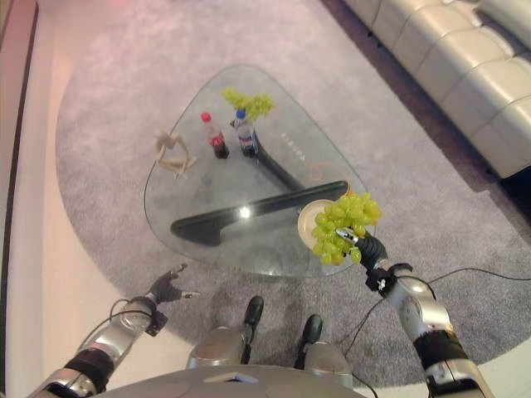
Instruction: Pick up fruits into the plate
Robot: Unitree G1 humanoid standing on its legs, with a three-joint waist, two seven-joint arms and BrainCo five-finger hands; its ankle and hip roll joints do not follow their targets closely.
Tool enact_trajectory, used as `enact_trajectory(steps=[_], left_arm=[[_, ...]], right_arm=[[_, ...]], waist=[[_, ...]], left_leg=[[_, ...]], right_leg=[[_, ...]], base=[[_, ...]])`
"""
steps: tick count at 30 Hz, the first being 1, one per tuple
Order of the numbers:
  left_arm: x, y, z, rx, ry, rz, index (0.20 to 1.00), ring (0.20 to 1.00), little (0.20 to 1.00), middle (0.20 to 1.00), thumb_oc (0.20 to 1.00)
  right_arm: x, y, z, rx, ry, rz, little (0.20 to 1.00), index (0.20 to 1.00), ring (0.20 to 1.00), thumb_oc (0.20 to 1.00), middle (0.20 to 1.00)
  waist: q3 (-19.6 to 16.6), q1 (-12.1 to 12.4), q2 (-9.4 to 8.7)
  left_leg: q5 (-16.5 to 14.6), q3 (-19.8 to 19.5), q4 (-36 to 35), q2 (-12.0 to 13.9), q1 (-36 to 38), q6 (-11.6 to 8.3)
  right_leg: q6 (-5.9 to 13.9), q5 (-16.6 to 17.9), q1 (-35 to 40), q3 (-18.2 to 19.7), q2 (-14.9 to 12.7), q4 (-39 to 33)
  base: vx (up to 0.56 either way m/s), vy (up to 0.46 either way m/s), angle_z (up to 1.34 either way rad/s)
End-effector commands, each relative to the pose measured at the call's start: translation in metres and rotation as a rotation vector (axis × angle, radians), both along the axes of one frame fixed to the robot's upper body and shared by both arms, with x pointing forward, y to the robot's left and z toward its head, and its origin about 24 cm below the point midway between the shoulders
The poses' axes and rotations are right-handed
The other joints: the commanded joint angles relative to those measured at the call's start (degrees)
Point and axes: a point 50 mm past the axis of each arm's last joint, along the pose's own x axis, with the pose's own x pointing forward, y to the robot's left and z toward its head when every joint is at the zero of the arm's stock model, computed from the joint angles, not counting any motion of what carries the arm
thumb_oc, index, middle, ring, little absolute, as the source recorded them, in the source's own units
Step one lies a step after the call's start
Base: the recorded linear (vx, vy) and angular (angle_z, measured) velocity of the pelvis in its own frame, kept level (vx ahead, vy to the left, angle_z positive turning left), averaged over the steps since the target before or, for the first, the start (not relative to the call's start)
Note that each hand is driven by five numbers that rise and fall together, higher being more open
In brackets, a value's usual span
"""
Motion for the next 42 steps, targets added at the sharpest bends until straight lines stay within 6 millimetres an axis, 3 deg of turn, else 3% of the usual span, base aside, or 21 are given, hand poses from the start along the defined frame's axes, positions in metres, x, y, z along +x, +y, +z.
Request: enact_trajectory(steps=[1,8,11,16,31,38,39,40,42], left_arm=[[0.019,-0.001,0.006,-0.015,-0.079,0.047,1.000,1.000,1.000,1.000,1.000],[0.012,-0.008,-0.011,-0.043,-0.010,0.135,1.000,1.000,1.000,1.000,1.000],[0.013,-0.016,-0.013,-0.073,-0.012,0.141,1.000,1.000,1.000,1.000,1.000],[0.013,-0.025,-0.015,-0.101,-0.012,0.123,1.000,1.000,1.000,1.000,1.000],[0.021,-0.032,-0.008,-0.157,-0.054,0.104,1.000,1.000,1.000,1.000,1.000],[0.026,-0.034,-0.003,-0.165,-0.080,0.080,1.000,1.000,1.000,1.000,1.000],[0.028,-0.034,-0.002,-0.163,-0.090,0.073,1.000,1.000,1.000,1.000,1.000],[0.029,-0.034,0.000,-0.169,-0.095,0.070,1.000,1.000,1.000,1.000,1.000],[0.031,-0.035,0.002,-0.183,-0.108,0.054,1.000,1.000,1.000,1.000,1.000]], right_arm=[[0.036,-0.013,0.059,-0.177,-0.237,-0.014,0.200,0.200,0.200,0.200,0.200],[0.068,-0.033,0.082,-0.378,-0.241,-0.102,0.200,0.200,0.200,0.200,0.200],[0.084,-0.042,0.105,-0.475,-0.275,-0.158,0.200,0.200,0.200,0.200,0.200],[0.093,-0.055,0.125,-0.591,-0.275,-0.226,0.200,0.200,0.200,0.200,0.200],[0.095,-0.092,0.141,-0.661,-0.164,-0.398,0.200,0.200,0.200,0.200,0.200],[0.094,-0.102,0.147,-0.841,-0.112,-0.438,0.200,0.200,0.200,0.200,0.200],[0.095,-0.103,0.150,-0.916,-0.112,-0.455,0.514,0.514,0.514,0.514,0.514],[0.096,-0.102,0.151,-0.941,-0.113,-0.456,1.000,1.000,1.000,1.000,1.000],[0.097,-0.101,0.154,-0.963,-0.119,-0.468,1.000,1.000,1.000,1.000,1.000]], waist=[[3.13,1.52,0.43],[7.11,2.73,2.23],[8.80,3.22,3.23],[10.05,3.55,4.28],[10.05,3.40,5.92],[10.05,3.39,6.60],[10.05,3.53,6.61],[10.05,3.55,6.57],[10.05,3.55,6.51]], left_leg=[[-10.75,4.21,8.71,-0.94,-0.86,1.61],[-9.91,2.08,10.48,-2.08,-5.79,1.26],[-9.36,1.51,11.64,-2.66,-8.67,1.27],[-8.84,2.14,12.77,-3.27,-12.50,1.51],[-9.24,4.60,16.80,-4.49,-20.62,2.58],[-9.26,5.67,18.15,-4.78,-23.39,2.94],[-9.33,5.65,18.48,-4.84,-23.88,3.07],[-9.34,5.67,18.66,-4.81,-24.29,3.13],[-9.32,5.85,18.75,-4.75,-24.79,3.22]], right_leg=[[-0.13,-5.23,-6.44,2.74,-0.55,12.07],[-0.59,-5.22,-10.61,0.89,-1.38,13.66],[-0.72,-4.97,-13.57,0.01,-1.79,14.93],[-0.54,-4.61,-18.16,-0.01,-2.24,16.77],[0.64,-3.74,-28.16,1.81,-3.33,21.50],[1.03,-3.48,-31.35,2.66,-3.52,22.82],[1.19,-3.44,-31.91,2.79,-3.54,23.15],[1.18,-3.39,-32.26,2.78,-3.48,23.26],[1.25,-3.08,-32.71,2.77,-3.40,23.04]], base=[[-0.11,0.046,0.26],[-0.10,0.057,0.11],[-0.08,0.089,0.05],[-0.06,0.089,0.00],[-0.01,0.035,0.00],[-0.02,-0.001,-0.07],[-0.02,-0.048,0.02],[-0.02,-0.045,0.00],[-0.01,-0.016,-0.01]])
